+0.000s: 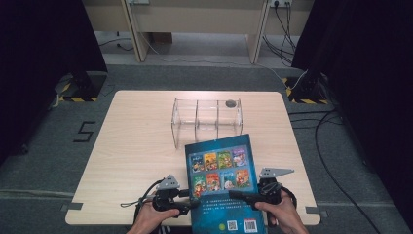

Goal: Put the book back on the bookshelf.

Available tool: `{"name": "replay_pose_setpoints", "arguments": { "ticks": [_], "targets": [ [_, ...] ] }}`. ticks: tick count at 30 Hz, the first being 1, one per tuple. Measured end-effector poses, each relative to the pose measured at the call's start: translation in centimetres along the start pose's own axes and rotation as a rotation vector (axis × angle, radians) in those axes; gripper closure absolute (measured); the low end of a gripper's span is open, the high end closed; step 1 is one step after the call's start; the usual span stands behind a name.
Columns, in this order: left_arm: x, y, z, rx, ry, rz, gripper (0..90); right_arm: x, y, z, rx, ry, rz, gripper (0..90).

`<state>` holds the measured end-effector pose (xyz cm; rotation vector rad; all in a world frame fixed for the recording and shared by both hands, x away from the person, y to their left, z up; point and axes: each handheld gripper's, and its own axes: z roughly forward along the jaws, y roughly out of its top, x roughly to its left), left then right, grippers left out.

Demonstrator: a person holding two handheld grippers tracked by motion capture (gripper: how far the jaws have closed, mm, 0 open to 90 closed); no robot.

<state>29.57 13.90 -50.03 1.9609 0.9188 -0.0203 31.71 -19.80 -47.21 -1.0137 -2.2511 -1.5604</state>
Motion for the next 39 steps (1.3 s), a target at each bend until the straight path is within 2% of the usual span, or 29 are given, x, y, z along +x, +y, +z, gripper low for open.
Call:
{"name": "replay_pose_setpoints", "arguments": {
  "ticks": [5, 7, 13, 16, 18, 21, 25, 29, 31, 34, 39],
  "targets": [
    [-0.1, 0.2, -0.4, -0.049, -0.015, -0.01, 46.9, 0.4, 0.4, -0.7, -0.043, 0.003, -0.078, 72.2],
    [-0.1, 0.4, -0.6, -0.069, -0.029, -0.014, 46.8, 0.7, 0.6, -1.0, -0.072, 0.018, -0.086, 75.1],
    [0.1, 0.6, -1.2, -0.134, -0.066, -0.055, 40.1, 1.7, 1.0, -1.2, -0.175, 0.035, -0.132, 77.7],
    [0.1, 0.6, -1.3, -0.149, -0.078, -0.066, 35.7, 2.4, 1.5, -1.5, -0.21, 0.026, -0.165, 77.9],
    [0.0, 0.6, -1.3, -0.165, -0.081, -0.062, 36.6, 2.7, 1.8, -1.7, -0.233, 0.023, -0.178, 78.1],
    [-0.2, 0.7, -1.5, -0.184, -0.097, -0.069, 31.3, 3.1, 2.2, -2.1, -0.301, 0.02, -0.194, 78.3],
    [0.2, 0.4, -1.7, -0.177, -0.079, -0.074, 30.5, 3.7, 3.1, -3.0, -0.388, -0.043, -0.268, 78.9],
    [0.6, 0.3, -1.6, -0.15, -0.044, -0.072, 28.5, 4.0, 3.9, -3.3, -0.401, -0.146, -0.364, 78.9],
    [0.7, 0.2, -1.5, -0.133, -0.033, -0.066, 28.8, 4.0, 3.9, -3.2, -0.405, -0.155, -0.416, 79.0],
    [0.8, 0.0, -1.2, -0.093, -0.009, -0.047, 28.4, 4.2, 3.5, -3.4, -0.399, -0.167, -0.468, 79.6],
    [1.0, -0.2, -1.0, -0.07, 0.009, -0.033, 27.7, 3.9, 2.0, -4.2, -0.375, -0.169, -0.479, 79.5]
  ]
}}
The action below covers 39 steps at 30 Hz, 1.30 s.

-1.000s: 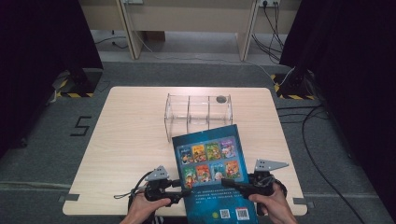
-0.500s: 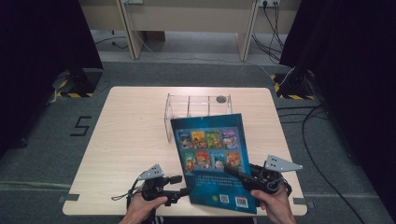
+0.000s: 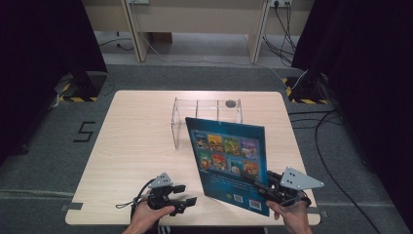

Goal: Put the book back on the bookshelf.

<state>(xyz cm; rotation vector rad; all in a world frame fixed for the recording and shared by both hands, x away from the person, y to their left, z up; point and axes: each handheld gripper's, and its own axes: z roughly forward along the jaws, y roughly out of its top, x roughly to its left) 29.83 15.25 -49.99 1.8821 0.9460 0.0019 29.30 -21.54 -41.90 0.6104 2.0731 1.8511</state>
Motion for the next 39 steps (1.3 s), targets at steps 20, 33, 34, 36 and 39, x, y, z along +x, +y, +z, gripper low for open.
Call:
{"name": "replay_pose_setpoints", "arguments": {
  "ticks": [20, 33, 34, 36, 39],
  "targets": [
    [2.0, -0.9, -0.5, 0.131, 0.119, 0.049, 27.0, 0.1, -2.2, -2.8, 0.025, 0.013, -0.133, 76.7],
    [2.1, -1.0, -0.5, 0.135, 0.132, 0.073, 26.4, 1.4, -3.5, -3.6, 0.102, 0.026, -0.176, 79.6],
    [2.1, -1.0, -0.5, 0.135, 0.133, 0.074, 26.4, 1.5, -3.5, -3.5, 0.097, 0.028, -0.173, 79.5],
    [2.1, -1.0, -0.5, 0.134, 0.134, 0.076, 26.4, 1.6, -3.5, -3.5, 0.1, 0.025, -0.181, 79.4],
    [2.0, -1.0, -0.5, 0.135, 0.134, 0.082, 26.4, 1.8, -3.6, -3.5, 0.097, 0.014, -0.168, 79.0]
  ]
}}
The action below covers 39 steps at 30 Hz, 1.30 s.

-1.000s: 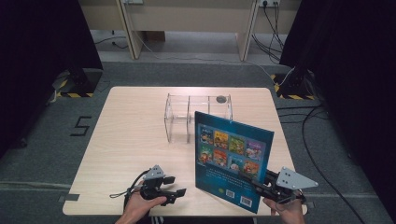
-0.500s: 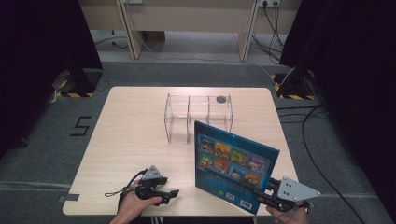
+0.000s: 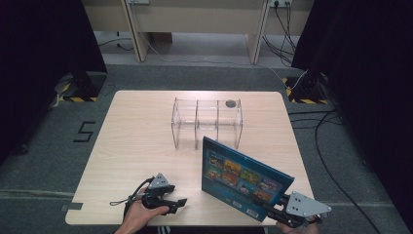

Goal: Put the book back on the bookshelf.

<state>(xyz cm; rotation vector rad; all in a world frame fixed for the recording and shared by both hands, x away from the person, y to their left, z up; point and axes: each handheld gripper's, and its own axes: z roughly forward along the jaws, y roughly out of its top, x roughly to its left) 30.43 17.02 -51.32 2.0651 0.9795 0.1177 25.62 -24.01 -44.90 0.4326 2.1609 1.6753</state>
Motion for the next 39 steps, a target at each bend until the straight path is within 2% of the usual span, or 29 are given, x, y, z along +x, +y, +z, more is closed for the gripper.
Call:
{"name": "replay_pose_setpoints", "arguments": {
  "ticks": [5, 11, 15, 19, 21, 25, 27, 31, 33, 39],
  "targets": [
    [-0.1, 0.0, 0.1, 0.002, -0.005, 0.01, 26.1, 0.1, -0.1, 0.1, -0.009, -0.007, 0.018, 78.5],
    [-0.1, 0.0, 0.1, -0.002, -0.008, 0.012, 26.2, 0.3, 0.0, 0.2, -0.009, -0.013, 0.013, 77.8],
    [-0.2, 0.0, 0.2, -0.003, -0.007, 0.014, 26.0, 0.6, 0.4, 0.8, -0.019, -0.015, -0.006, 75.6],
    [-0.2, 0.0, 0.2, -0.003, -0.008, 0.015, 25.9, 1.0, 0.8, 1.7, -0.035, -0.034, 0.004, 76.0],
    [-0.2, 0.0, 0.2, -0.002, -0.008, 0.016, 25.9, 1.0, 0.9, 1.8, -0.065, -0.029, 0.038, 76.4],
    [-0.2, 0.0, 0.2, -0.003, -0.009, 0.017, 25.9, 1.0, 1.2, 1.8, -0.099, -0.039, 0.066, 77.5],
    [-0.2, 0.0, 0.2, -0.004, -0.009, 0.018, 25.9, 0.9, 1.3, 1.8, -0.138, -0.034, 0.096, 79.1],
    [-0.2, 0.0, 0.2, -0.004, -0.009, 0.021, 25.8, 0.9, 1.4, 2.1, -0.15, -0.053, 0.117, 80.9],
    [-0.2, 0.0, 0.2, -0.005, -0.01, 0.019, 25.8, 0.9, 1.4, 2.2, -0.159, -0.064, 0.153, 81.4],
    [-0.2, 0.0, 0.2, -0.006, -0.012, 0.021, 25.7, 0.9, 1.9, 2.6, -0.16, -0.089, 0.142, 82.2]
  ]
}}
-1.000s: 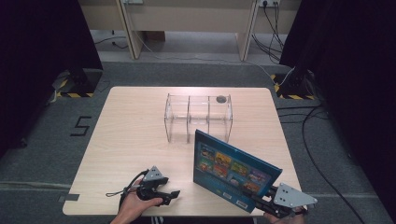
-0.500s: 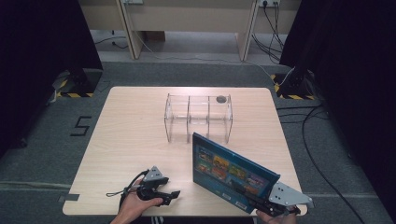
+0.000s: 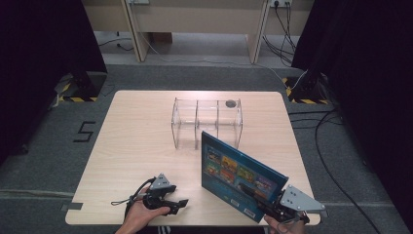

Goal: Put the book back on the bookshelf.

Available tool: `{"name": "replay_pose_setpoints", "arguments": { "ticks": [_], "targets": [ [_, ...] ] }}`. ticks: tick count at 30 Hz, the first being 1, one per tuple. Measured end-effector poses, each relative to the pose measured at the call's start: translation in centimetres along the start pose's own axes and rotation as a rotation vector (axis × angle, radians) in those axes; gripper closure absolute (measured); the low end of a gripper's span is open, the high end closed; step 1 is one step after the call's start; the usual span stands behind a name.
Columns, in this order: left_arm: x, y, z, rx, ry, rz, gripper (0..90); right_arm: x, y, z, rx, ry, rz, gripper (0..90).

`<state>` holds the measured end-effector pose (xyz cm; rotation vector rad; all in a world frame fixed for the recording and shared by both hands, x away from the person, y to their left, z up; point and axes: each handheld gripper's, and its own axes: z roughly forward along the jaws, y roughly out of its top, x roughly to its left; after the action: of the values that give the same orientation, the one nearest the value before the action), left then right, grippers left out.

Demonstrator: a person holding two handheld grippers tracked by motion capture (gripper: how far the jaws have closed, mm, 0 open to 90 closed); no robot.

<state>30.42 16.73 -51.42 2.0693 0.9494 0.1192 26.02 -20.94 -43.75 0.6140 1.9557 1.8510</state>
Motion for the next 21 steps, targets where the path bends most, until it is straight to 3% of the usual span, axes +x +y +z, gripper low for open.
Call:
{"name": "replay_pose_setpoints", "arguments": {
  "ticks": [4, 7, 11, 13, 16, 21],
  "targets": [
    [0.0, 0.0, 0.0, 0.002, 0.001, 0.003, 25.7, 0.1, 0.6, 0.1, 0.012, -0.028, -0.005, 82.5],
    [0.0, 0.0, 0.0, 0.001, 0.001, 0.003, 25.6, -0.2, 1.0, 0.0, -0.006, -0.043, 0.03, 82.5],
    [0.0, 0.0, 0.1, 0.001, 0.003, 0.016, 25.6, -0.5, 1.8, -0.5, -0.022, -0.07, 0.011, 82.5],
    [-0.1, 0.0, 0.1, 0.003, 0.004, 0.045, 24.9, -0.7, 2.4, -0.7, -0.031, -0.098, -0.028, 82.5],
    [-0.4, -0.1, 0.3, 0.008, 0.017, 0.089, 23.3, -1.2, 3.2, -1.1, -0.038, -0.134, -0.033, 82.5],
    [-0.5, -0.2, 0.4, 0.004, 0.021, 0.101, 22.0, -2.1, 3.9, -1.4, -0.054, -0.175, 0.005, 82.5]
  ]
}}
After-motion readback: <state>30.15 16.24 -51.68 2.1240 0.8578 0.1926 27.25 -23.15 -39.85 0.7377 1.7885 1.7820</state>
